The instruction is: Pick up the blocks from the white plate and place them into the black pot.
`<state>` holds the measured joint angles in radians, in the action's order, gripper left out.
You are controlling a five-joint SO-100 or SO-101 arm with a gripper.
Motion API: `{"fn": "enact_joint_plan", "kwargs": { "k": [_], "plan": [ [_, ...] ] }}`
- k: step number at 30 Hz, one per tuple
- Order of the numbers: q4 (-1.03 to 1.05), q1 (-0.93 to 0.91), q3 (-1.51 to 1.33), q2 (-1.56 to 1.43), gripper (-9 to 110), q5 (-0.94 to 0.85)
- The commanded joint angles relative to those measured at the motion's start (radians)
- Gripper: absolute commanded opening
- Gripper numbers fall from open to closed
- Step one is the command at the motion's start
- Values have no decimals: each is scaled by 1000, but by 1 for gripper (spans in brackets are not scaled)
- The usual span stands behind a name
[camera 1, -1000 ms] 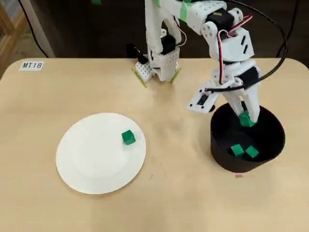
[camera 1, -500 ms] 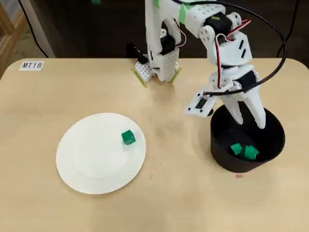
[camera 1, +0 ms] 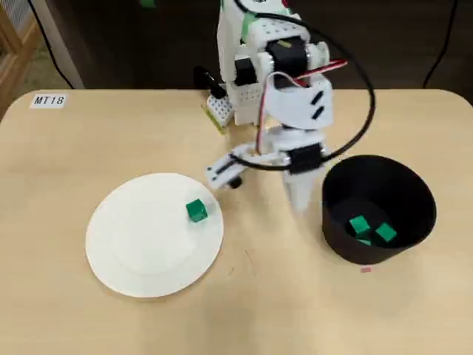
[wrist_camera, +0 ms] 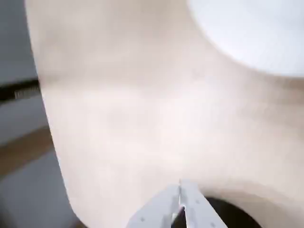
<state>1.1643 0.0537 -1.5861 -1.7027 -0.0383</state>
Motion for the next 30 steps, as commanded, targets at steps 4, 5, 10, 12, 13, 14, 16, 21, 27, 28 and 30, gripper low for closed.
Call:
{"fn": "enact_joint_plan", "kwargs": {
  "k": [4,5,10,12,13,14,16,21,27,28,30],
  "plan": [
    [175,-227,144,20,-2,219],
    [210,-250,156,23,-2,268],
    [400,-293,252,103,-2,433],
    [433,-287,267,140,-2,469],
    [436,-284,267,155,-2,472],
    [439,-284,273,170,-2,463],
    [466,-296,276,181,-2,462],
    [495,-331,232,189,-2,506],
    [500,-390,164,195,-2,586],
    [500,-399,143,193,-2,606],
    [502,-410,104,192,-2,647]
  ]
}}
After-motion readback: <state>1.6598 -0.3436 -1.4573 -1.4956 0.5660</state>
